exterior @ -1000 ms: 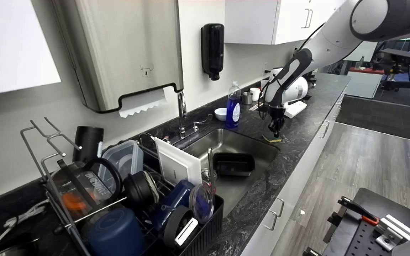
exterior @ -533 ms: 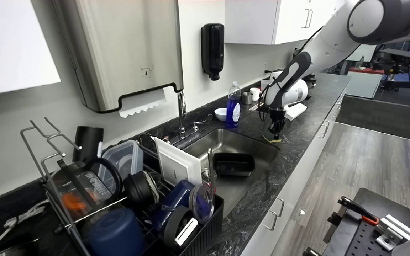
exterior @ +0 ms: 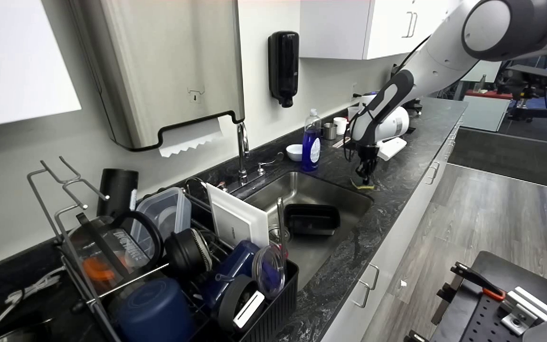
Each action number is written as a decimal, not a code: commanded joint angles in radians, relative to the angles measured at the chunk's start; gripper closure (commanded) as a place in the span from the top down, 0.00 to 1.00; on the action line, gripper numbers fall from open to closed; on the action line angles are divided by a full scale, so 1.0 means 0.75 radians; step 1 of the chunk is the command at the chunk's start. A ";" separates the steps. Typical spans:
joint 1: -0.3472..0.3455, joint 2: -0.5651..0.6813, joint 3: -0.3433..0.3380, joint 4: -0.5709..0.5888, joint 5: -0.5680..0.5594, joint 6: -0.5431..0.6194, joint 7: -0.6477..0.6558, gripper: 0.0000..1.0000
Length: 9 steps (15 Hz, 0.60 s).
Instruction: Scrub the counter using the sponge
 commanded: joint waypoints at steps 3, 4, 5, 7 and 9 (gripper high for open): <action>-0.029 0.045 0.026 0.057 -0.017 0.045 -0.041 0.00; -0.032 0.052 0.027 0.069 -0.015 0.048 -0.046 0.00; -0.035 0.061 0.027 0.082 -0.014 0.050 -0.047 0.00; -0.040 0.084 0.026 0.118 -0.014 0.052 -0.046 0.00; -0.047 0.108 0.026 0.157 -0.013 0.052 -0.045 0.00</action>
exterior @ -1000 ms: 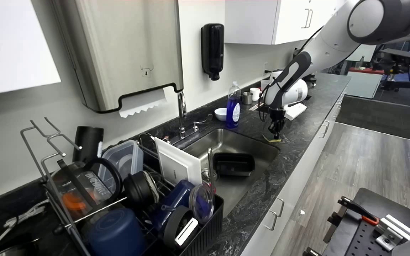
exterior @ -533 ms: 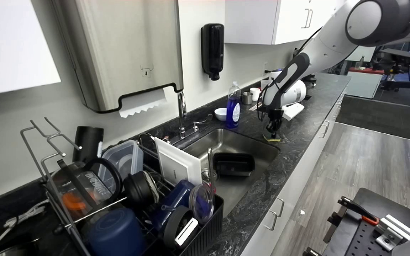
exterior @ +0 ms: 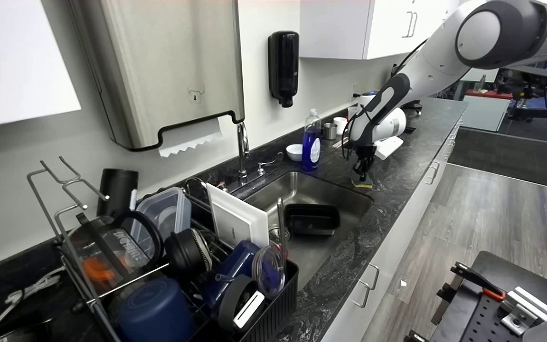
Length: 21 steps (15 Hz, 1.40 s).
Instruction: Scrub the counter using the sponge
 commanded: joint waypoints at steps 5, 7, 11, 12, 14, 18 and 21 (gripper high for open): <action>-0.052 0.112 0.022 0.176 -0.010 0.011 -0.013 0.00; -0.062 0.143 0.019 0.232 -0.007 -0.001 -0.006 0.00; -0.073 0.175 0.020 0.278 -0.010 -0.008 -0.007 0.00; -0.072 0.181 0.021 0.282 -0.012 -0.008 -0.006 0.00; -0.064 0.180 0.028 0.275 -0.014 -0.007 -0.011 0.00; -0.041 0.155 0.055 0.235 -0.018 -0.007 -0.021 0.00; -0.014 0.132 0.077 0.200 -0.031 0.001 -0.033 0.00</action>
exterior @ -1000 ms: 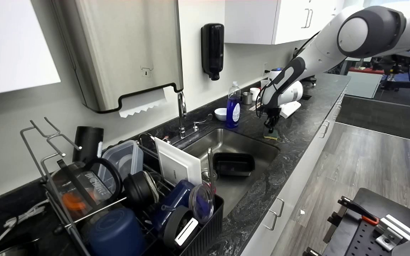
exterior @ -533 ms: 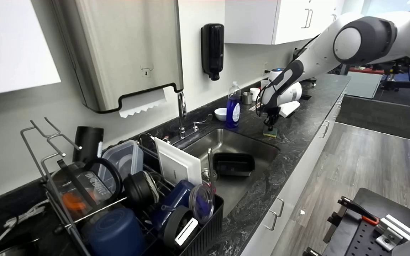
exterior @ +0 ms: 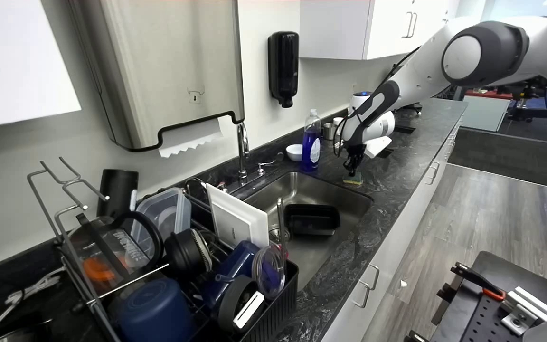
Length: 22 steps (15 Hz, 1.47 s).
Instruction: Scrub the counter using the sponge
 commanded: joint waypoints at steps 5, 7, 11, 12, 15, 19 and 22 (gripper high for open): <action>0.036 -0.015 0.034 -0.052 -0.051 -0.010 -0.039 0.00; 0.028 -0.003 0.024 -0.036 -0.054 -0.019 -0.032 0.00; 0.003 0.016 0.001 0.002 -0.048 -0.042 -0.019 0.00; -0.006 0.019 -0.006 0.007 -0.047 -0.044 -0.017 0.00; -0.037 0.030 -0.023 0.029 -0.042 -0.054 -0.010 0.00; -0.068 0.045 -0.038 0.058 -0.036 -0.074 0.001 0.00; -0.065 0.045 -0.032 0.060 -0.037 -0.084 0.005 0.00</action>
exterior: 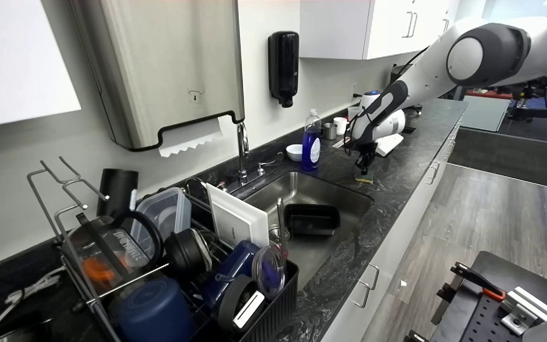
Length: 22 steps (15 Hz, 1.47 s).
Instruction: Scrub the counter using the sponge
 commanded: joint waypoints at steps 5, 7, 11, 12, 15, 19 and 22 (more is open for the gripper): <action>0.038 0.015 0.024 0.012 -0.009 -0.030 0.001 0.00; 0.057 0.008 0.035 0.007 -0.010 -0.029 -0.002 0.00; 0.088 -0.001 0.057 -0.004 -0.007 -0.025 -0.011 0.00; 0.093 -0.002 0.063 -0.007 -0.005 -0.022 -0.014 0.00; 0.094 -0.004 0.074 -0.007 -0.002 -0.023 -0.019 0.00; 0.078 0.012 0.059 0.014 0.000 -0.034 -0.011 0.00; 0.048 0.027 0.031 0.040 0.001 -0.045 0.000 0.00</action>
